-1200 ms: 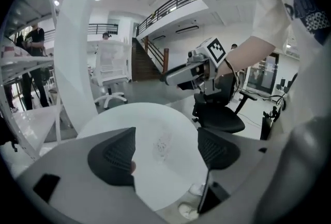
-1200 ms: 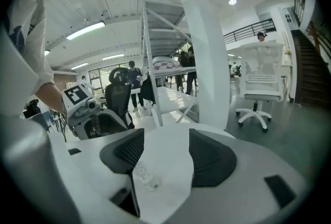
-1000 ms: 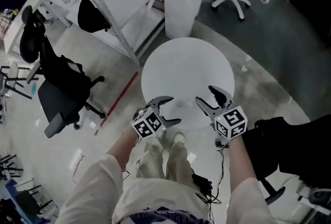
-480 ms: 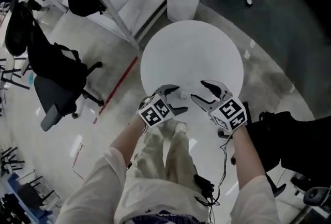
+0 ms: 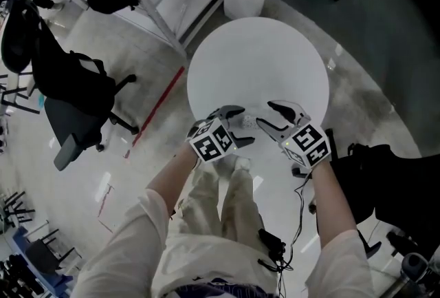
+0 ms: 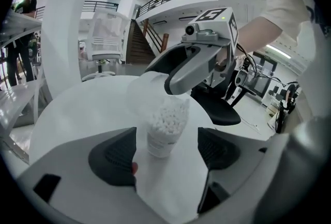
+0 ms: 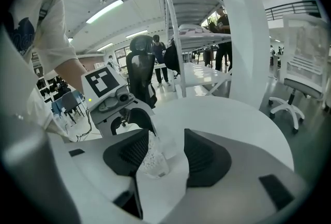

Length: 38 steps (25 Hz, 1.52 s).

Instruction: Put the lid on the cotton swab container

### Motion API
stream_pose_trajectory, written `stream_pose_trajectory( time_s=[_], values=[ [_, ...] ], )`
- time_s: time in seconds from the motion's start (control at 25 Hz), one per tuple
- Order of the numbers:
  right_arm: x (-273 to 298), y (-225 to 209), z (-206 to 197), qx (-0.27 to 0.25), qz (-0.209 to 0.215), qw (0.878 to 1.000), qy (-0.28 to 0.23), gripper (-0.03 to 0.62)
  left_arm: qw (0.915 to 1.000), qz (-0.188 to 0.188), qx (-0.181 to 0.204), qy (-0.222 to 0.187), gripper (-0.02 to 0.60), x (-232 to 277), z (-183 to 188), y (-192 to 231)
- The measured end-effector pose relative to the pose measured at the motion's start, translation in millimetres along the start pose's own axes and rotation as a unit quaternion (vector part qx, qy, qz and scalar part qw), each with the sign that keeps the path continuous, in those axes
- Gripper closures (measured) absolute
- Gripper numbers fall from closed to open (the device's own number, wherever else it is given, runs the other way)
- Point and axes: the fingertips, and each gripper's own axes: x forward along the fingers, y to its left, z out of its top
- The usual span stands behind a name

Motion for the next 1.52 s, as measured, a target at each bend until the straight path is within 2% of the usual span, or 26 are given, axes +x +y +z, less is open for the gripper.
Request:
stream_pose_trajectory(
  time_s=[0.36, 0.68, 0.8, 1.16, 1.52],
  values=[
    [1.2, -5.8, 2.7, 0.000, 0.003, 1.000, -0.001, 0.382, 0.9993, 0.012, 0.035, 0.011, 0.220, 4.1, -0.1, 3.6],
    [3.8, -4.0, -1.5, -0.002, 0.009, 1.000, 0.007, 0.393, 0.9986, 0.018, 0.049, 0.013, 0.278, 5.8, -3.0, 5.2],
    [3.8, -3.7, -1.4, -0.009, 0.010, 1.000, 0.011, 0.425, 0.9977, 0.024, 0.060, 0.021, 0.278, 7.5, -3.5, 6.8],
    [1.8, -2.4, 4.4, -0.020, 0.015, 1.000, 0.012, 0.450, 0.9965, 0.025, 0.074, 0.030, 0.344, 10.3, -2.7, 6.0],
    [-4.1, 3.0, 5.7, -0.058, 0.021, 0.998, 0.028, 0.474, 0.9968, 0.029, 0.069, 0.030, 0.344, 12.9, -1.6, 7.4]
  ],
)
